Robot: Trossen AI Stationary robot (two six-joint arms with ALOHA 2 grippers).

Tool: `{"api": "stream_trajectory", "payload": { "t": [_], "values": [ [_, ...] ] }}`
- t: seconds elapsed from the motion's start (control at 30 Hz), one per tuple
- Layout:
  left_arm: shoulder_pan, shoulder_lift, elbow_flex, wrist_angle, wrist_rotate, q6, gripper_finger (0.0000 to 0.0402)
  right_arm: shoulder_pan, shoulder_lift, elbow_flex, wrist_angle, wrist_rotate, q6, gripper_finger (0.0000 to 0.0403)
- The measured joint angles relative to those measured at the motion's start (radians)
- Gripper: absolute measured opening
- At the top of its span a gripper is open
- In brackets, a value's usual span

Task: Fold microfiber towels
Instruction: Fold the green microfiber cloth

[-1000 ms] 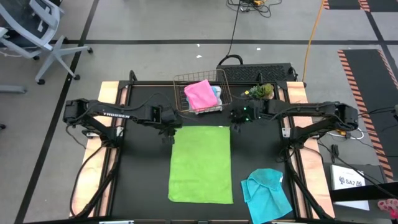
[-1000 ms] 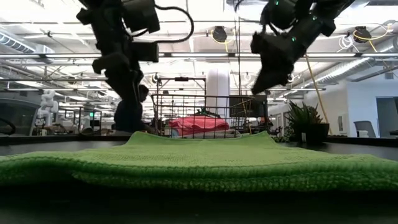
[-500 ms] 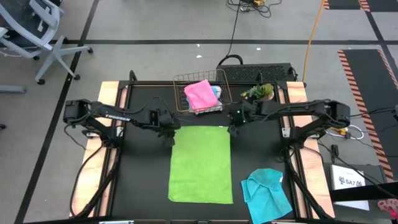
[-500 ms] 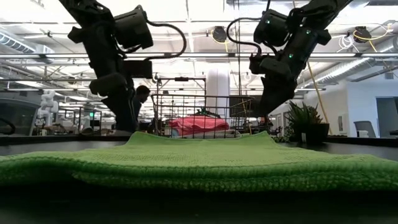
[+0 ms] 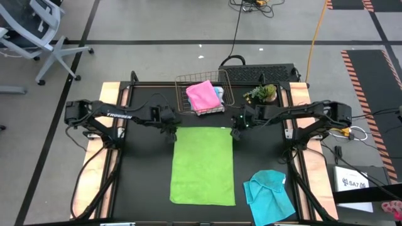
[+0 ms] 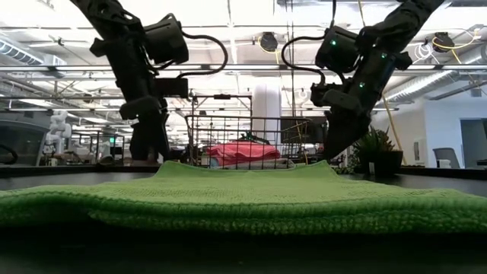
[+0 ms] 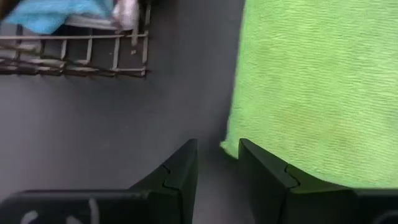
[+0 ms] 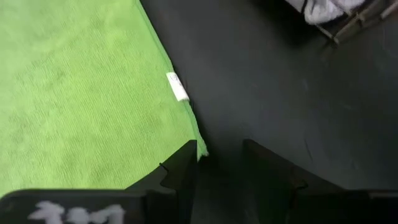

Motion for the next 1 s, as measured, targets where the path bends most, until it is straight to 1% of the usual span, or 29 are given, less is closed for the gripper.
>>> {"api": "stream_trajectory", "payload": {
  "t": [0.17, 0.43, 0.57, 0.67, 0.77, 0.83, 1.0],
  "values": [
    [0.024, 0.0, 0.0, 0.0, 0.045, -0.003, 0.012, 0.0, 0.0, -0.004, 0.012, 0.0, -0.003, 0.0121],
    [0.031, 0.031, 0.002, 0.026, 0.048, -0.004, 0.012, 0.0, 0.0, -0.005, 0.012, -0.004, -0.004, 0.0121],
    [0.03, 0.045, 0.001, 0.037, 0.053, -0.016, 0.012, 0.0, 0.0, -0.005, 0.011, -0.026, 0.006, 0.0121],
    [0.03, 0.056, 0.0, 0.019, 0.073, -0.025, 0.012, 0.0, 0.002, -0.005, 0.014, -0.026, 0.005, 0.0121],
    [0.03, 0.072, 0.002, 0.038, 0.079, -0.025, 0.012, 0.0, 0.007, -0.005, 0.015, -0.026, 0.004, 0.0121],
    [0.03, 0.076, 0.0, 0.015, 0.08, -0.025, 0.012, 0.0, 0.02, -0.004, 0.031, -0.026, 0.004, 0.0121],
    [0.03, 0.093, 0.0, 0.026, 0.08, -0.031, 0.012, 0.0, 0.066, -0.005, 0.05, -0.028, 0.005, 0.0121]
  ]
}}
